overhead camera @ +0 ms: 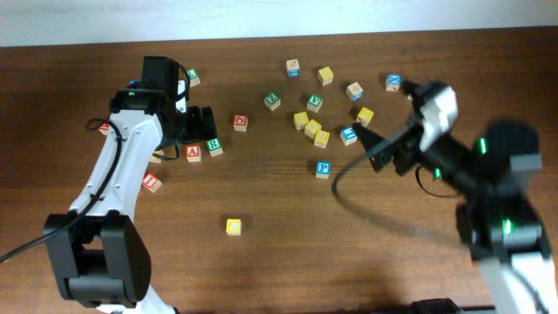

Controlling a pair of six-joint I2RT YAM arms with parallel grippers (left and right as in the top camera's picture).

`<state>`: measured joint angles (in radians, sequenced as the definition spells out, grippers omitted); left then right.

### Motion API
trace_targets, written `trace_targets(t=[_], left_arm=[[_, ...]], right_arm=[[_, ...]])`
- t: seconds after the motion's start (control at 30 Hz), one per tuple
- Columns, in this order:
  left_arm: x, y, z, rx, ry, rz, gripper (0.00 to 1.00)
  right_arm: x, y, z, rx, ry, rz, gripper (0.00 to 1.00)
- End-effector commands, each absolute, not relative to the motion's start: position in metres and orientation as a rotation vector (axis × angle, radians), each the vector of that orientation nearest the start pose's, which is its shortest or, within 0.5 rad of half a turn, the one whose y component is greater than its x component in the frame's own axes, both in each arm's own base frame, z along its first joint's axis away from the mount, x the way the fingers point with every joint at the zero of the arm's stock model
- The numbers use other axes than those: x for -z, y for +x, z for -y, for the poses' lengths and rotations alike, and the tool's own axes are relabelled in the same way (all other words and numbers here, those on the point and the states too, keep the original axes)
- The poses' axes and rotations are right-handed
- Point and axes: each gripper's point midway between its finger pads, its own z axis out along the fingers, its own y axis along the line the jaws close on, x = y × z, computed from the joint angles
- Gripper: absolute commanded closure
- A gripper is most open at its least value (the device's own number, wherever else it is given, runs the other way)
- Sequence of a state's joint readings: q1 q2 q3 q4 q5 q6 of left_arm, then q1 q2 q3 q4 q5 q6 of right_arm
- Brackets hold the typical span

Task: Spell out CVPR
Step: 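Raise the right arm and reach over the right block cluster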

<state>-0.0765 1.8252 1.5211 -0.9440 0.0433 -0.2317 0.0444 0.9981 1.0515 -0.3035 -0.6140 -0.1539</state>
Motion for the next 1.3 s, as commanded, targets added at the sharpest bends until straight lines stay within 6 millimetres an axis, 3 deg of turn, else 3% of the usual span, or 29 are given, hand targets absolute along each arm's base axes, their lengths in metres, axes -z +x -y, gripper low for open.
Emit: trace_targets(t=[0.0,0.07,0.13,0.23,0.37,0.43,0.5,0.53,0.57,0.7,0.83,0.97,1.1,1.27], left_arm=[[-0.121,0.413,0.038,0.126,-0.230,-2.818,0.01],[-0.121,0.413,0.038,0.125,-0.230,-2.818,0.01],[-0.121,0.413,0.038,0.125,-0.230,-2.818,0.01],[-0.121,0.413,0.038,0.125,-0.230,-2.820,0.01],[-0.119,0.409,0.038,0.127,-0.231,-2.836,0.01],[-0.119,0.409,0.038,0.127,-0.231,-2.836,0.01],[-0.119,0.409,0.038,0.127,-0.232,-2.836,0.01],[-0.119,0.408,0.038,0.134,-0.281,-2.834,0.01],[-0.119,0.408,0.041,0.162,-0.303,-2.836,0.01],[-0.118,0.400,0.046,0.203,-0.302,-2.872,0.01],[-0.117,0.399,0.046,0.198,-0.303,-2.876,0.01],[-0.117,0.399,0.043,0.175,-0.308,-2.873,0.01],[-0.116,0.399,0.009,0.084,-0.551,-2.838,0.01],[-0.116,0.398,-0.015,0.070,-0.633,-2.824,0.01]], right_arm=[[-0.355,0.348,-0.130,-0.654,-0.659,-1.827,0.02],[-0.334,0.372,-0.134,-0.746,-0.650,-1.984,0.02],[-0.323,0.376,-0.148,-0.913,-0.668,-2.004,0.02],[-0.312,0.370,-0.163,-1.234,-0.533,-2.093,0.02],[-0.286,0.376,-0.178,-1.286,-0.508,-2.176,0.02],[-0.254,0.385,-0.182,-1.119,-0.468,-2.309,0.02],[-0.213,0.398,-0.168,-0.837,-0.223,-2.522,0.01],[-0.186,0.405,-0.156,-0.645,-0.012,-2.627,0.01],[-0.174,0.405,-0.154,-0.568,0.054,-2.665,0.02],[-0.139,0.401,-0.170,-0.497,0.015,-2.752,0.02],[-0.109,0.402,-0.167,-0.442,0.033,-2.827,0.02],[-0.104,0.399,-0.171,-0.472,0.068,-2.846,0.02],[-0.106,0.395,-0.182,-0.564,0.048,-2.856,0.02],[-0.107,0.397,-0.181,-0.557,0.047,-2.844,0.02]])
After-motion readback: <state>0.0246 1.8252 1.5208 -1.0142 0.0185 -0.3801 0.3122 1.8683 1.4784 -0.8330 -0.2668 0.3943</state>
